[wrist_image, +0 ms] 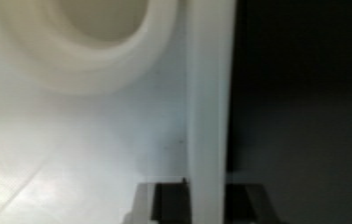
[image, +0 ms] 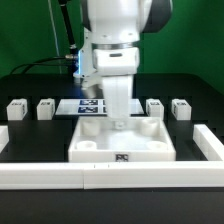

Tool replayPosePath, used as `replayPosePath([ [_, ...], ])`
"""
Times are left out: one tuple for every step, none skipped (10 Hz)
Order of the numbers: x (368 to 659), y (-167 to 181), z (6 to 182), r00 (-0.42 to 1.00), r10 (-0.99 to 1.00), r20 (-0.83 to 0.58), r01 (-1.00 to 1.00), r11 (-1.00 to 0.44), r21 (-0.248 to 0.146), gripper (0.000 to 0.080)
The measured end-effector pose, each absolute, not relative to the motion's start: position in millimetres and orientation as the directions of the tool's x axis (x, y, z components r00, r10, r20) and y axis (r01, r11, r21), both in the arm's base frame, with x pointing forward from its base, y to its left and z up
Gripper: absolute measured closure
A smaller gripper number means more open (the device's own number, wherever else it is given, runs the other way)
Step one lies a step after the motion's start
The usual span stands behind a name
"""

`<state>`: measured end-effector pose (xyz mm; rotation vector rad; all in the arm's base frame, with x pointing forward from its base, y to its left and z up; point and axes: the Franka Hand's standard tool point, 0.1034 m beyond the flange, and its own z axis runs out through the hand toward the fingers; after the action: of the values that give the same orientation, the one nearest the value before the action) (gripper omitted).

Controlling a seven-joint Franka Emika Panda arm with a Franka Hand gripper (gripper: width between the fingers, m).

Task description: Assemble square table

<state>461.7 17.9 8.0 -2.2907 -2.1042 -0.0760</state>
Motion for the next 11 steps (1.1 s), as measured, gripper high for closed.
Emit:
replayPosePath([
  [479, 39, 8.2, 0.098, 0.993, 0.069, 0.995, -0.1, 0.023, 0.0745],
  [489, 48, 8.4, 0.085, 0.993, 0.076, 0.996, -0.088, 0.035, 0.0745],
  [492, 57, 8.1, 0.079, 0.994, 0.074, 0.997, -0.081, 0.019, 0.0745],
  [494, 67, 7.8, 0.05, 0.996, 0.072, 0.999, -0.05, 0.003, 0.0745],
  [494, 67, 7.7, 0.045, 0.996, 0.071, 0.999, -0.045, 0.0, 0.0745],
  [494, 67, 7.8, 0.03, 0.997, 0.071, 1.0, -0.03, 0.001, 0.0745],
  [494, 67, 7.7, 0.033, 0.997, 0.071, 0.999, -0.033, 0.001, 0.0745],
  [493, 67, 7.4, 0.035, 0.997, 0.071, 0.999, -0.035, 0.0, 0.0745],
  [493, 66, 7.4, 0.035, 0.997, 0.07, 0.999, -0.035, 0.0, 0.0573],
  [493, 66, 7.3, 0.036, 0.997, 0.07, 0.999, -0.036, 0.0, 0.0389],
  [493, 66, 7.3, 0.036, 0.997, 0.07, 0.999, -0.036, 0.0, 0.0255],
])
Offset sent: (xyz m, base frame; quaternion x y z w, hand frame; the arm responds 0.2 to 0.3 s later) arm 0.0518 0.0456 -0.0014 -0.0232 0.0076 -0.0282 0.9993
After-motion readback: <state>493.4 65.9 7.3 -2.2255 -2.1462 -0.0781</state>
